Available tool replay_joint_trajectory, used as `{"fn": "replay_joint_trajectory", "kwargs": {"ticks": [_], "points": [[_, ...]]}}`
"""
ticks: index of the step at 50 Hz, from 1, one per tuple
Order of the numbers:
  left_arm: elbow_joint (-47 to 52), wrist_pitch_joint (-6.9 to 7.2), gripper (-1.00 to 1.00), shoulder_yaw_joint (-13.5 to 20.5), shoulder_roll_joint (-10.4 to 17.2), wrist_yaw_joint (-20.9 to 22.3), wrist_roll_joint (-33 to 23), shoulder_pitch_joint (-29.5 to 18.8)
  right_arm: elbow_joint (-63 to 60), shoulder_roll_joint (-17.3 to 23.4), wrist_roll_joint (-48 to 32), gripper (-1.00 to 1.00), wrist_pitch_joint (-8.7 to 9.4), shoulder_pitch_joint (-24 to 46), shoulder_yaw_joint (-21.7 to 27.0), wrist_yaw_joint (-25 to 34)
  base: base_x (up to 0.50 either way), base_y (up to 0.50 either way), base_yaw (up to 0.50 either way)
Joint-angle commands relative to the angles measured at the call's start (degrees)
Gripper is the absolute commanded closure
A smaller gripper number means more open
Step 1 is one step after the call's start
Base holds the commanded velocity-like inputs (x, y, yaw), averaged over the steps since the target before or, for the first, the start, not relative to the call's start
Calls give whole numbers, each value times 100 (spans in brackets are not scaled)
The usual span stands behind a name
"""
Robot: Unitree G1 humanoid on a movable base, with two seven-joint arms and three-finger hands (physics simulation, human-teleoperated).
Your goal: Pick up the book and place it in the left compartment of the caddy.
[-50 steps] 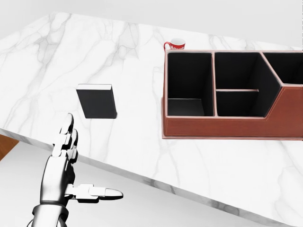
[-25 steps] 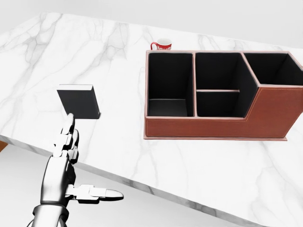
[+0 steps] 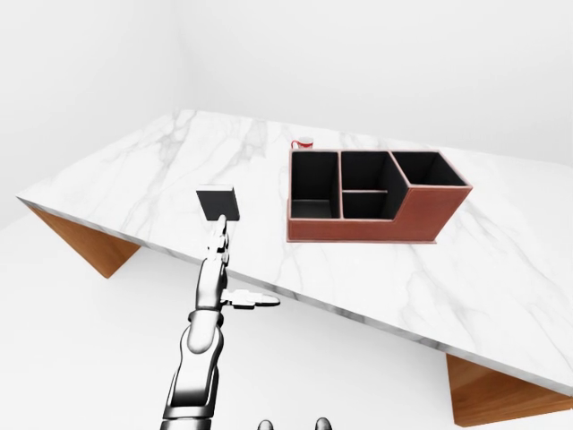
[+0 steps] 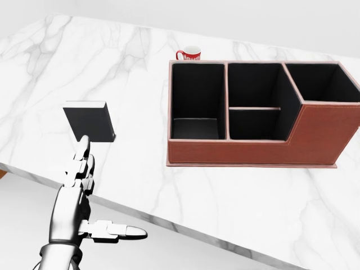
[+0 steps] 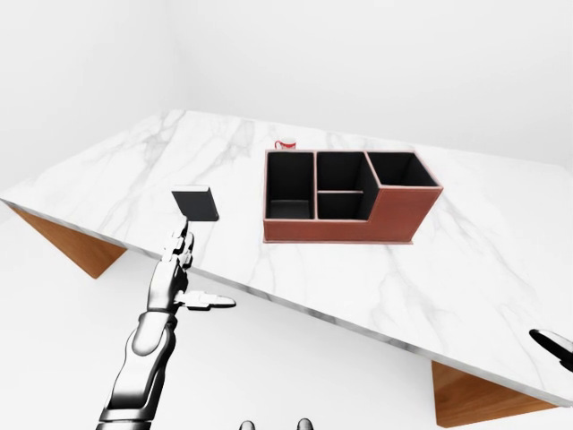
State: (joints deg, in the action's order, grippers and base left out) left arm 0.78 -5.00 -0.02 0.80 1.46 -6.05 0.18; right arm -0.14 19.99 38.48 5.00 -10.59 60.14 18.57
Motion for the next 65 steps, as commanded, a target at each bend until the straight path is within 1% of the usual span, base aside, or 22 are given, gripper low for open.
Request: {"fn": "replay_joint_trajectory", "kwargs": {"ticks": [1,7,11,18,21,23,25,26,32,33,41,43,51,63,65], "points": [[40,0,-100,-14,-5,2,-17,18,-43,-9,-25,-100,0,-20,8,-9,16,6,0],[167,0,-100,-32,-9,18,-25,57,-47,-8,-41,-100,0,-15,15,-15,18,7,0],[-11,0,-100,-11,0,11,-16,2,22,-4,-63,-100,0,3,-4,8,19,7,0],[53,0,-100,-7,0,5,-29,17,89,7,-71,-100,0,24,-22,22,19,8,0],[-72,0,-100,7,7,-3,-28,-22,-27,-2,-35,-100,0,-14,-3,-11,19,8,0],[37,0,-100,-2,0,8,-21,7,47,0,-68,-100,0,15,-18,15,19,7,0],[-74,0,-100,13,10,5,-14,-23,17,1,-45,-100,0,-7,-12,13,19,8,0],[90,0,-100,-10,-4,12,-24,32,-35,-5,-31,-100,0,-20,4,-7,19,7,0],[19,0,-100,-3,-1,8,-17,19,64,4,-63,-100,0,17,-18,21,19,7,0],[241,13,-100,-36,-18,17,-30,85,52,-6,-59,-100,0,1,-17,29,19,7,0],[-2,0,-100,-13,-5,12,-10,21,5,-8,-37,-100,0,-23,-8,19,19,8,0],[152,0,-100,-28,-13,22,-11,60,-4,-4,-41,-100,0,-15,-4,8,19,8,0],[222,8,-100,-39,-14,32,-16,83,2,-15,-47,-100,0,-13,5,19,19,8,0],[-22,0,-100,-4,4,37,10,3,39,-12,-61,-100,0,15,-19,26,19,8,0],[91,0,-100,-25,-9,36,-4,39,86,-6,-68,-100,0,24,-34,41,19,8,0]]}}
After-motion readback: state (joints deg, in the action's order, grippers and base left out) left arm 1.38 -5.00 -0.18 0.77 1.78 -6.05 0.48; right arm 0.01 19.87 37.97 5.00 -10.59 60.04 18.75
